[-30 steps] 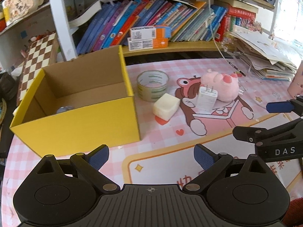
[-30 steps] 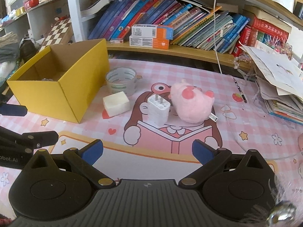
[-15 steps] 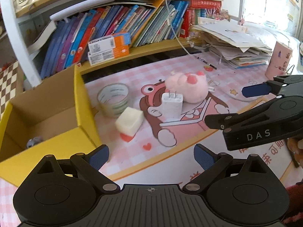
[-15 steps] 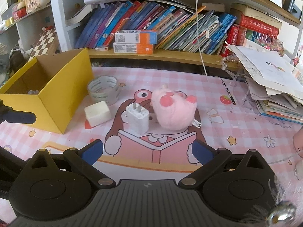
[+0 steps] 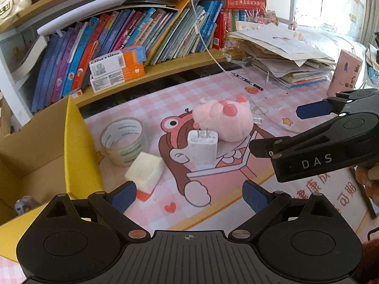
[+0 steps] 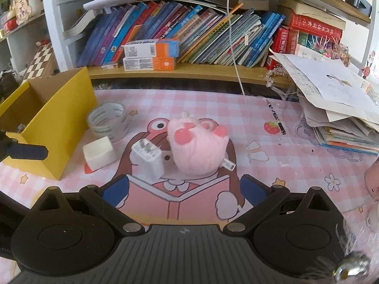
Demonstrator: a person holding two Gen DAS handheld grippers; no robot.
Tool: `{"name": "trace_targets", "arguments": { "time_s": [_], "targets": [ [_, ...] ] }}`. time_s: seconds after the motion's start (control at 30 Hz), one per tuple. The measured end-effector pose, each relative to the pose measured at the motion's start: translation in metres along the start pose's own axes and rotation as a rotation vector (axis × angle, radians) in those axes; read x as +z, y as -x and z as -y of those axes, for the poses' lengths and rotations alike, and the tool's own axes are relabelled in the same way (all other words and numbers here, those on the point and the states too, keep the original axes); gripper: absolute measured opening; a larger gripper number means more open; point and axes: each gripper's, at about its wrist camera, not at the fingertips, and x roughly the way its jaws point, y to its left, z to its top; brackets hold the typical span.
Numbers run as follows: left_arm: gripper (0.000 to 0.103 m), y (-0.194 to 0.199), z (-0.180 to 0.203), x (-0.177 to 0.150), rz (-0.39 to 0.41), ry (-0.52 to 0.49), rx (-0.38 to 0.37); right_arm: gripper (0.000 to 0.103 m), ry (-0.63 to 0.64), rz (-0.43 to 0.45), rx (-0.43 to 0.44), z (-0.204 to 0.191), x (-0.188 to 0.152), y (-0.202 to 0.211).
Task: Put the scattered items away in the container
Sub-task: 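Move the left tool to the white charger while the right tool approaches the pink plush pig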
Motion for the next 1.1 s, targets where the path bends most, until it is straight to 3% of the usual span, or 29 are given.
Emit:
{"name": "trace_targets", "arguments": {
  "time_s": [0.67, 1.1],
  "targets": [
    [0.096, -0.046, 0.002, 0.018, -0.009, -0.011, -0.02, 0.099, -0.028, -0.036, 0.006, 0.015, 0.011, -0.035],
    [0.073, -0.072, 0.005, 0.028, 0.001, -0.014, -0.049, 0.098, -0.033, -0.034, 0.037, 0.019, 0.022, -0.052]
  ]
}}
